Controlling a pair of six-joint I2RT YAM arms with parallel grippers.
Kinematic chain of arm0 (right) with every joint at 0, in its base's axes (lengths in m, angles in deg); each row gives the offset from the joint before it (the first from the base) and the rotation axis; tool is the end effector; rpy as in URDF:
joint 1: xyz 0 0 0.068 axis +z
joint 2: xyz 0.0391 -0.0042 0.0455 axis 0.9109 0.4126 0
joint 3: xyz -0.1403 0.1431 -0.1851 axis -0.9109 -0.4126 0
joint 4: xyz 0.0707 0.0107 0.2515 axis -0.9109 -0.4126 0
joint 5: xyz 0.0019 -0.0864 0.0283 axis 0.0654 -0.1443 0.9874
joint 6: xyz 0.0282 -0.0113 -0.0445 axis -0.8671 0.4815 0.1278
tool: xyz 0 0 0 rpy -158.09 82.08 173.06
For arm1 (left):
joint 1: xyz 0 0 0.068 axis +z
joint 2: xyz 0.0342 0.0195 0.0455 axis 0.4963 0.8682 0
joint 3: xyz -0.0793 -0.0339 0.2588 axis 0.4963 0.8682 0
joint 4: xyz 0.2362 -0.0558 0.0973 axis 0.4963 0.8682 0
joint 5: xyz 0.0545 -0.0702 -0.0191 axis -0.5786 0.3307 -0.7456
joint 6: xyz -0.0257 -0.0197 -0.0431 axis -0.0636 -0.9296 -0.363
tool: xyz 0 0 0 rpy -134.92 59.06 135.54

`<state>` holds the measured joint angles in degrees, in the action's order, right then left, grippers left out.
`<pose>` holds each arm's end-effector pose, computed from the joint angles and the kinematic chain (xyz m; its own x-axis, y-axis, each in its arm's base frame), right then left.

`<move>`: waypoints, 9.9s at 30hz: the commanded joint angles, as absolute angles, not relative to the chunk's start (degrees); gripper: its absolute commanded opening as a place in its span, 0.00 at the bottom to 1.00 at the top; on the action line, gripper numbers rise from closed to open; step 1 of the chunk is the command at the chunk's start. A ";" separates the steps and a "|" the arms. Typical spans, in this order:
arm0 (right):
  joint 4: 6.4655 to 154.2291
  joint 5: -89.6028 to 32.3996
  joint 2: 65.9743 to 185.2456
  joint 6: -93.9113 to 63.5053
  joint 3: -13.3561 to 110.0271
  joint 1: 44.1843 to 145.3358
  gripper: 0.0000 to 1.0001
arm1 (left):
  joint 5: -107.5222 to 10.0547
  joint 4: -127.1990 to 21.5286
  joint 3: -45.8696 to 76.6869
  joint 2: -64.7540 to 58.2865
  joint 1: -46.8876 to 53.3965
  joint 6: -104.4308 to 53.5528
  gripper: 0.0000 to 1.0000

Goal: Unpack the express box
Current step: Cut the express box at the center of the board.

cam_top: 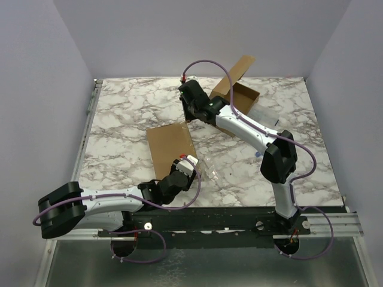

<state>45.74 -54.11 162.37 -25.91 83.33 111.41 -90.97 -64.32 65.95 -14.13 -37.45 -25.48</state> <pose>0.3381 0.3318 0.3030 -0.6064 -0.2123 -0.7663 -0.3582 0.9333 0.0249 0.1024 -0.1924 0.1783 -0.3018 0.2866 -0.9093 0.5257 0.8457 0.0921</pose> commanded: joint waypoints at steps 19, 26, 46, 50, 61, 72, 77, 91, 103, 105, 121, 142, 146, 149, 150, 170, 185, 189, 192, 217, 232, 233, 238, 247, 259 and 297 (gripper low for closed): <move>34.32 -46.68 153.62 -32.30 71.50 111.69 0.00 | -99.85 -61.67 62.29 -7.43 -36.54 -28.32 0.49; 35.14 -44.12 151.11 -32.80 68.12 111.51 0.00 | -99.98 -61.63 62.14 -7.26 -36.08 -28.63 0.48; 38.53 -46.51 139.65 -29.20 71.24 110.54 0.00 | -85.82 -65.77 63.79 -16.54 -36.24 -25.85 0.58; 37.73 -45.02 134.20 -26.91 67.08 107.97 0.00 | -75.26 -67.14 63.24 -25.90 -36.13 -27.21 0.63; 44.28 -9.15 114.18 -14.70 42.10 103.50 0.00 | -60.43 -48.96 39.77 -34.30 -35.73 -31.35 0.72; 43.88 10.04 105.72 -9.10 34.94 103.60 0.01 | -49.04 -25.44 23.62 -23.64 -35.42 -18.34 0.84; 42.10 12.08 102.61 -5.42 33.60 103.56 0.00 | -45.33 -23.35 20.85 -20.96 -33.53 -16.17 0.85; 38.89 11.52 98.96 -2.69 32.94 103.62 0.01 | -11.26 -22.04 21.34 -8.52 -21.82 -16.56 0.69; 44.06 5.68 99.64 -6.27 32.69 103.61 0.01 | -10.44 -24.85 22.79 -7.98 -21.75 -13.09 0.04; 47.05 1.01 99.24 -10.70 32.54 103.60 0.22 | -14.77 -28.23 24.68 -10.34 -21.56 -13.66 0.00; 99.70 -8.42 92.02 -47.88 17.75 103.60 1.00 | -24.70 -78.33 44.22 -25.77 -19.58 -38.26 0.00; 121.08 4.28 103.87 -57.18 18.96 103.57 0.00 | -32.64 -89.14 48.66 -25.00 -19.58 -44.19 0.07; 102.55 -17.57 101.76 -46.43 21.57 103.58 0.00 | -54.20 -73.15 49.87 -29.94 -19.51 -39.92 0.73; 87.78 -44.34 103.74 -44.82 26.26 103.59 0.00 | -68.57 -63.46 53.94 -36.09 -19.51 -35.57 0.78; 85.84 -49.30 105.35 -44.26 28.01 103.60 0.00 | -73.68 -60.53 55.30 -37.79 -19.51 -35.60 0.80; 88.06 -57.31 150.75 -21.10 60.25 105.26 0.00 | -62.90 -46.80 58.40 -24.92 -20.98 -34.96 0.60; 83.72 -60.38 160.10 -20.51 68.89 107.62 0.00 | -77.08 -57.43 60.62 -20.80 -31.33 -18.67 0.59; 83.23 -61.83 161.24 -20.55 69.25 107.74 0.00 | -78.89 -55.62 60.04 -21.25 -30.87 -22.92 0.61; 83.89 -61.99 161.38 -20.76 68.53 107.86 0.00 | -79.94 -54.09 59.36 -20.61 -30.62 -29.34 0.60; 84.20 -65.43 161.15 -18.33 69.87 109.13 0.00 | -82.14 -61.72 67.45 -24.01 -30.63 -41.48 0.52; 83.90 -63.10 162.32 -19.94 71.42 109.25 0.00 | -81.78 -61.44 67.73 -24.87 -30.63 -40.93 0.53; 83.96 -63.09 162.44 -19.95 71.39 109.31 0.00 | -81.78 -61.34 67.79 -25.00 -30.60 -40.93 0.52; 83.34 -63.62 163.66 -19.39 72.26 109.36 0.00 | -81.77 -61.00 67.99 -25.53 -30.63 -40.93 0.53; 83.01 -63.27 164.36 -19.79 72.19 109.38 0.00 | -81.77 -61.19 67.96 -25.12 -30.63 -40.80 0.53; 82.71 -63.78 163.53 -18.86 72.83 109.80 0.00 | -81.78 -61.70 68.42 -25.22 -30.55 -40.49 0.53; 82.59 -66.53 163.62 -17.51 71.76 110.61 0.00 | -81.16 -62.28 68.68 -25.09 -30.63 -40.31 0.52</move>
<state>82.07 -65.00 163.46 -17.36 70.78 110.25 -81.55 -60.99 67.70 -24.45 -30.84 -40.78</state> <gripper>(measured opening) 0.295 0.527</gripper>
